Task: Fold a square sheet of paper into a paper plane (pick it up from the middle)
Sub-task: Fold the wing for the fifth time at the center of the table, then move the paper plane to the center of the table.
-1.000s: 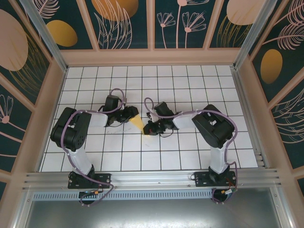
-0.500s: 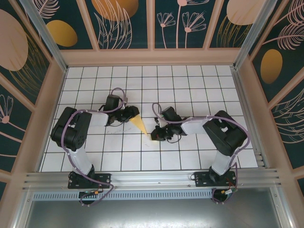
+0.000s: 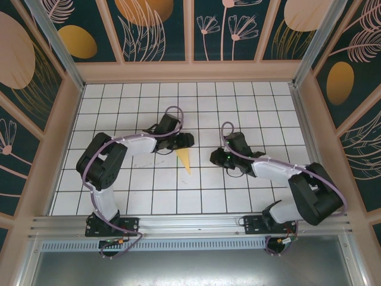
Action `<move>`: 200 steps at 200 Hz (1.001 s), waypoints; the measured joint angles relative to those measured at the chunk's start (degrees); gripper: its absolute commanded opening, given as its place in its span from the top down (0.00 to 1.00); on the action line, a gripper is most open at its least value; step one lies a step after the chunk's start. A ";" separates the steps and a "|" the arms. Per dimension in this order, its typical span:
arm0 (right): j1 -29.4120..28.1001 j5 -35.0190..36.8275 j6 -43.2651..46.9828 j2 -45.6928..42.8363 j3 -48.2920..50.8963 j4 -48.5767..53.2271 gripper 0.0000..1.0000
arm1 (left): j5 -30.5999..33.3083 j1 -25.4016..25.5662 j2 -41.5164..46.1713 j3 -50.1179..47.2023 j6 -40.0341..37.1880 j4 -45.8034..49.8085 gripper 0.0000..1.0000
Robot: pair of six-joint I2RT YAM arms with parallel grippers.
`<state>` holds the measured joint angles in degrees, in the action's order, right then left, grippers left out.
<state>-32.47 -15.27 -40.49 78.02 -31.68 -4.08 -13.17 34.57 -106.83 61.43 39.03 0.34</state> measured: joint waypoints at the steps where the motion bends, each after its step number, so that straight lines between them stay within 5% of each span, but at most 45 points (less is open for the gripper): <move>1: 0.07 0.42 0.09 -0.26 0.17 -0.07 0.79 | 0.31 0.13 0.02 0.15 0.02 0.17 0.39; 21: 0.52 3.28 -1.51 -3.85 1.92 -1.73 0.69 | 10.51 2.80 2.49 3.82 0.24 7.76 0.37; 82: 0.57 3.52 -2.54 -1.75 1.84 -8.74 0.64 | 31.30 9.38 1.53 16.85 3.28 28.55 0.35; 118: 0.57 0.55 -3.23 1.64 1.75 -11.74 0.61 | 34.29 11.41 -2.75 17.27 5.25 34.18 0.36; 200: -0.46 -7.56 -3.39 9.79 -1.38 -16.81 0.58 | 31.54 7.08 -0.07 8.52 6.27 31.54 0.68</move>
<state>-32.93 -22.83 -43.88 87.81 -33.06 -20.88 18.37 41.65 -106.89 69.95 45.30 31.88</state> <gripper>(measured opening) 0.412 0.353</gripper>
